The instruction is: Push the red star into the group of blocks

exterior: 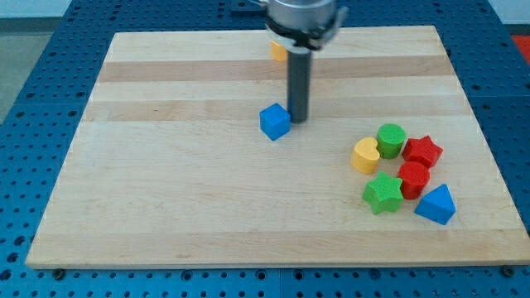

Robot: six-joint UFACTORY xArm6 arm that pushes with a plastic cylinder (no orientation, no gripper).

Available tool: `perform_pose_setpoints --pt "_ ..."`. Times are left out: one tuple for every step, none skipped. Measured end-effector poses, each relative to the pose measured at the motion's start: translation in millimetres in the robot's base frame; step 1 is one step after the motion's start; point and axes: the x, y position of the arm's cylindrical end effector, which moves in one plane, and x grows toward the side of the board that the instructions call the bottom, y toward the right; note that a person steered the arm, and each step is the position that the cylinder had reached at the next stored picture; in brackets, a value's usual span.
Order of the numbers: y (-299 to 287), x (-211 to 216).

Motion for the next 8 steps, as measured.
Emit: perform_pose_setpoints --pt "-65 -69" --pt "-74 -6" --pt "4 55" --pt "38 85" --pt "42 81" --pt "72 79" --pt "93 71" --pt "47 7"
